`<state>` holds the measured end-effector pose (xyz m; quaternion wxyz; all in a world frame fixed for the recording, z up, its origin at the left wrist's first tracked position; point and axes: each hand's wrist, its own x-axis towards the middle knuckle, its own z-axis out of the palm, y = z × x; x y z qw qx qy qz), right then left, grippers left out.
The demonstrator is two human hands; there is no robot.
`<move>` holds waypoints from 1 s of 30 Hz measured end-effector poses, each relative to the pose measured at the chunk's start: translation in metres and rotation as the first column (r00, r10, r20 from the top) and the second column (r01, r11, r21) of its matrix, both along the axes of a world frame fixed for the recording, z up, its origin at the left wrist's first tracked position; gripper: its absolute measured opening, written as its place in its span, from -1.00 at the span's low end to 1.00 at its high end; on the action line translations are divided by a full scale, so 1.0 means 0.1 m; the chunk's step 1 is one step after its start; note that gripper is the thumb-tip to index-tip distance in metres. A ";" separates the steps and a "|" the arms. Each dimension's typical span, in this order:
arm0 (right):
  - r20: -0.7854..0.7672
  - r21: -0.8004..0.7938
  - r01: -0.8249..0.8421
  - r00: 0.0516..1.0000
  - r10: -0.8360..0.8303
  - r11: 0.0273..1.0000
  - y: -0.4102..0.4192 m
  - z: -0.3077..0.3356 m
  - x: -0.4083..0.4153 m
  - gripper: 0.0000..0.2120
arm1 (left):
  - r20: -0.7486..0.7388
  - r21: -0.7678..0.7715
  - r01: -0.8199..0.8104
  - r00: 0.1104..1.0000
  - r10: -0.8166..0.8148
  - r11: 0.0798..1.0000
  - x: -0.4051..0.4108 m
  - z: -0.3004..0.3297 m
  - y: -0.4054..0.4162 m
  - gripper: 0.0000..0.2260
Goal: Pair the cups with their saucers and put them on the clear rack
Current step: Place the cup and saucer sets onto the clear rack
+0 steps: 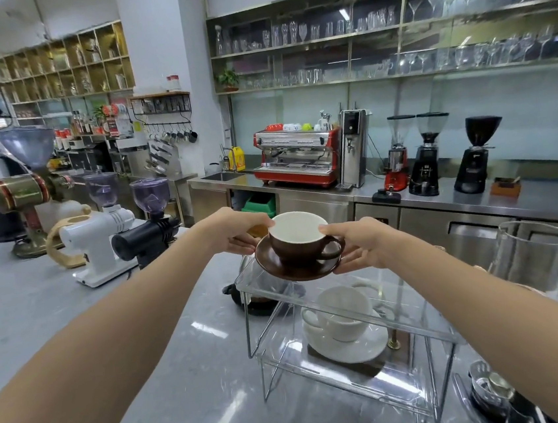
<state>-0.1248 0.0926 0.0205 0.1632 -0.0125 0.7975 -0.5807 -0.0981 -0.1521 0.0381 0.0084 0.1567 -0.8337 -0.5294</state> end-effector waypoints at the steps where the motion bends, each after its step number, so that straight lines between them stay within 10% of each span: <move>1: 0.003 -0.001 0.002 1.000 -0.002 1.000 0.00 0.00 -0.01 -0.63 | -0.004 0.001 -0.002 1.000 0.002 1.000 -0.01 0.00 0.00 -0.65; 30: 0.065 0.119 -0.014 0.998 0.006 0.993 0.09 0.00 -0.04 -0.35 | -0.016 -0.149 0.019 1.000 -0.021 0.989 0.01 0.06 0.09 -0.66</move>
